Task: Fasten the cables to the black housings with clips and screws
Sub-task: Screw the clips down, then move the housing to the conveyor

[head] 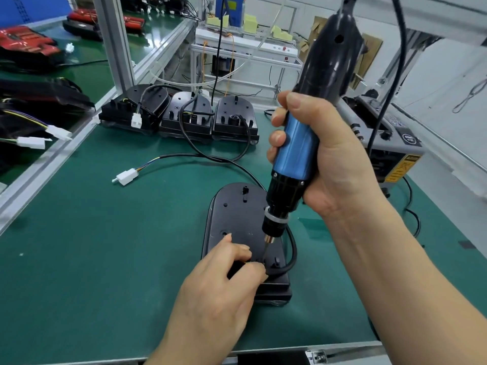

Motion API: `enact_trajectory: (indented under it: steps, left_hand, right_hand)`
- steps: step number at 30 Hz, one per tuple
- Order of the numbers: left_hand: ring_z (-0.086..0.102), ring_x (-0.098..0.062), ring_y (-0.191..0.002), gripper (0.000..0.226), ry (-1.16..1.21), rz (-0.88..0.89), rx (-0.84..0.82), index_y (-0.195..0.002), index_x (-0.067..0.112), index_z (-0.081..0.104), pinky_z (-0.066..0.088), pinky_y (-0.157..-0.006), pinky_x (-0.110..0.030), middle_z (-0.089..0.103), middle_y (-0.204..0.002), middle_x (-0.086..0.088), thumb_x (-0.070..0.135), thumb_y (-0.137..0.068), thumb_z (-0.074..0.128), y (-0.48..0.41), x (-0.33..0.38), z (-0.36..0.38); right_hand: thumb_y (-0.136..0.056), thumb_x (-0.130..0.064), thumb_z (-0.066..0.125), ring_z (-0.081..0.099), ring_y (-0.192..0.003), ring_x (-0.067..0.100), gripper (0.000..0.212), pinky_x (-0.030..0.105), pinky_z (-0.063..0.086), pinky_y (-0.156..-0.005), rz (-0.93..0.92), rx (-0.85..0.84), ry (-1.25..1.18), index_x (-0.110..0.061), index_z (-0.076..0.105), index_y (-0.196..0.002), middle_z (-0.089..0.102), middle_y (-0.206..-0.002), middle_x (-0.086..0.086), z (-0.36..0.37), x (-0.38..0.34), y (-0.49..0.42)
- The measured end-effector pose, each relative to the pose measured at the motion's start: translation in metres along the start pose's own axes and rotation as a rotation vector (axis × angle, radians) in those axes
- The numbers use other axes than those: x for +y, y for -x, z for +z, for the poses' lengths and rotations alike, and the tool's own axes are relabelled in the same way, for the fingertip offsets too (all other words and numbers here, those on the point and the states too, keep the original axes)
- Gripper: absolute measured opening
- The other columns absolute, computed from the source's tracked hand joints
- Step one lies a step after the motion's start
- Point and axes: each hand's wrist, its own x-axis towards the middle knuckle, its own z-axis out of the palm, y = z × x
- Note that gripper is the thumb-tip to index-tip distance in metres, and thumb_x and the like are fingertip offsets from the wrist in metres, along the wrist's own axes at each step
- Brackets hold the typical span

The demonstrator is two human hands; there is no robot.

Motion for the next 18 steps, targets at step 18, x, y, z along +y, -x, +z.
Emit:
enact_trajectory:
  steps: [18]
  left_hand:
    - [0.060,-0.011,-0.093,0.006,0.014,0.026,0.034,-0.086,0.022,0.054,0.052,-0.093,-0.035,0.059,-0.086,-0.001,0.018,-0.083,0.058,-0.003,0.002,-0.003]
  right_hand:
    - [-0.080,-0.037,0.062,0.062,-0.078,0.014,0.036,0.027,0.051,-0.074,-0.172,0.390,-0.046,-0.011,0.057,-0.104,0.064,-0.091,0.003,-0.077,-0.029,0.008]
